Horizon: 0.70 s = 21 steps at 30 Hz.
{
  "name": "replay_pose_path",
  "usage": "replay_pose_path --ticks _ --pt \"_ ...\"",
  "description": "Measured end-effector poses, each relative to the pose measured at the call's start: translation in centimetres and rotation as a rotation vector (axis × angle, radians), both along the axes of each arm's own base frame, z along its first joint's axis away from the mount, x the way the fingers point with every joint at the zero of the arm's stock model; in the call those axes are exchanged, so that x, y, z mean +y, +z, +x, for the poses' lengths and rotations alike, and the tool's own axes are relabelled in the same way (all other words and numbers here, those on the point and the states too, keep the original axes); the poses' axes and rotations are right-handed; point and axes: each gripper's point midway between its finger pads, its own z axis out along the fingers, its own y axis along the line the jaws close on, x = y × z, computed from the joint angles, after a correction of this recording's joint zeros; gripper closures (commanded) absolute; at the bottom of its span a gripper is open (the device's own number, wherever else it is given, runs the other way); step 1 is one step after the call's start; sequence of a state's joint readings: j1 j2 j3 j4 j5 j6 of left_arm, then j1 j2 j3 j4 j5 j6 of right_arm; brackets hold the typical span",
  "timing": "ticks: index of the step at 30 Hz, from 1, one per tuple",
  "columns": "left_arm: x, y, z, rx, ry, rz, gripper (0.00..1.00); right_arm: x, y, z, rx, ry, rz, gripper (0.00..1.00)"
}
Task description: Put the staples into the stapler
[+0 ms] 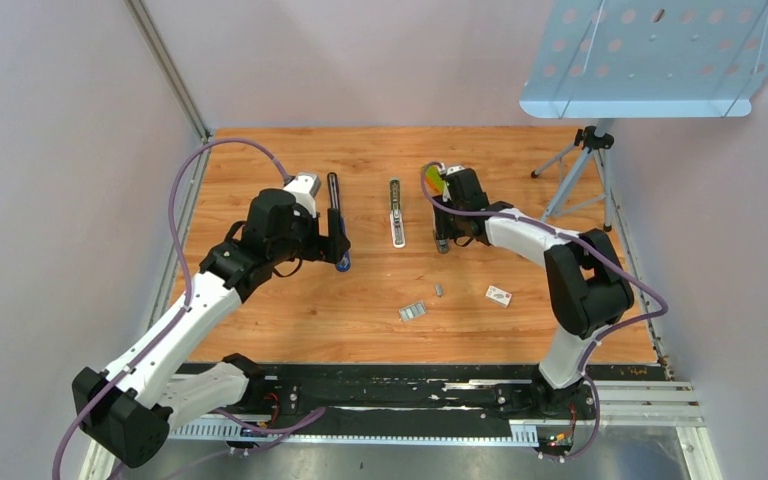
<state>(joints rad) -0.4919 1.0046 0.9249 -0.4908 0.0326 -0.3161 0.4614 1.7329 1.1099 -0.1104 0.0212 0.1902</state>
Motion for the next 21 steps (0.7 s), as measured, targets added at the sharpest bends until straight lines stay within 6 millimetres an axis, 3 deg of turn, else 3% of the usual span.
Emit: replay_pose_path --ticks 7,21 --pt "-0.7 0.2 0.3 0.005 -0.001 -0.039 0.09 -0.3 -1.7 0.6 0.024 -0.011 -0.009 0.57" --pt "-0.7 -0.5 0.3 0.011 0.002 -0.039 0.09 -0.5 -1.8 1.5 0.006 -0.024 -0.001 0.58"
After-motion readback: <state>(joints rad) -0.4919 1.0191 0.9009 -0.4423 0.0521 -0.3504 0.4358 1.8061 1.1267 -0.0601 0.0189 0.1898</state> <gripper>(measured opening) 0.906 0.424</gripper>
